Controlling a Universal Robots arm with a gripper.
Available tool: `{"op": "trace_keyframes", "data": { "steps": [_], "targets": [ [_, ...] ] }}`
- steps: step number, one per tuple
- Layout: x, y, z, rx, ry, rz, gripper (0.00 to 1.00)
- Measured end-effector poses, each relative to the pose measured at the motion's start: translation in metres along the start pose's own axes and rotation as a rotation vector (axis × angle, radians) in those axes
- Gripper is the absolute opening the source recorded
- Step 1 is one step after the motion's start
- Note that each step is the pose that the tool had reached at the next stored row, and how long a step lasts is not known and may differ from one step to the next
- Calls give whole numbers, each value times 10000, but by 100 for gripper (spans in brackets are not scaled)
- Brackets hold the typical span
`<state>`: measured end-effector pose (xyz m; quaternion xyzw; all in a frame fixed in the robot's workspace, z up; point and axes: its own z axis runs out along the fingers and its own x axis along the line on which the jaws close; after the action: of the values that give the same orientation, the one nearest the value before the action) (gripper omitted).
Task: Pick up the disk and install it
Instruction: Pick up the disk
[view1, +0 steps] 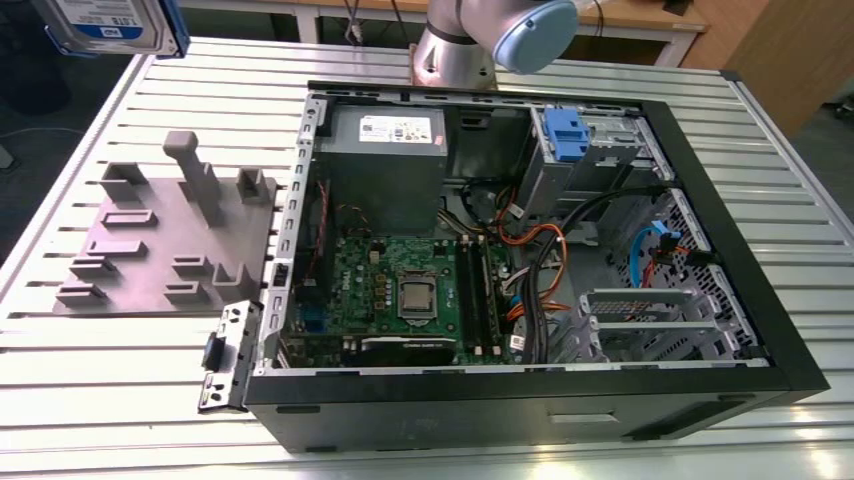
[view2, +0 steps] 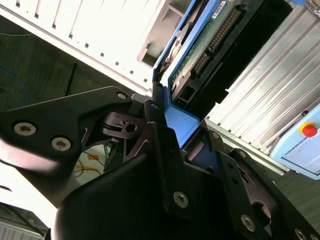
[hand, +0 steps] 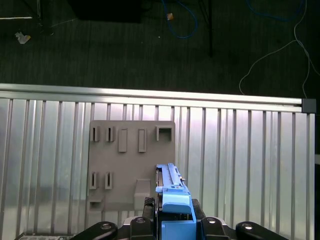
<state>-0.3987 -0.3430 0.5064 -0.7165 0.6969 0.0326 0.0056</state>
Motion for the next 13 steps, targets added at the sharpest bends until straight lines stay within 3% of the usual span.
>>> {"op": "trace_keyframes", "data": {
  "steps": [13],
  "targets": [
    [2,-69,-2,0,0,1,37]
  ]
}}
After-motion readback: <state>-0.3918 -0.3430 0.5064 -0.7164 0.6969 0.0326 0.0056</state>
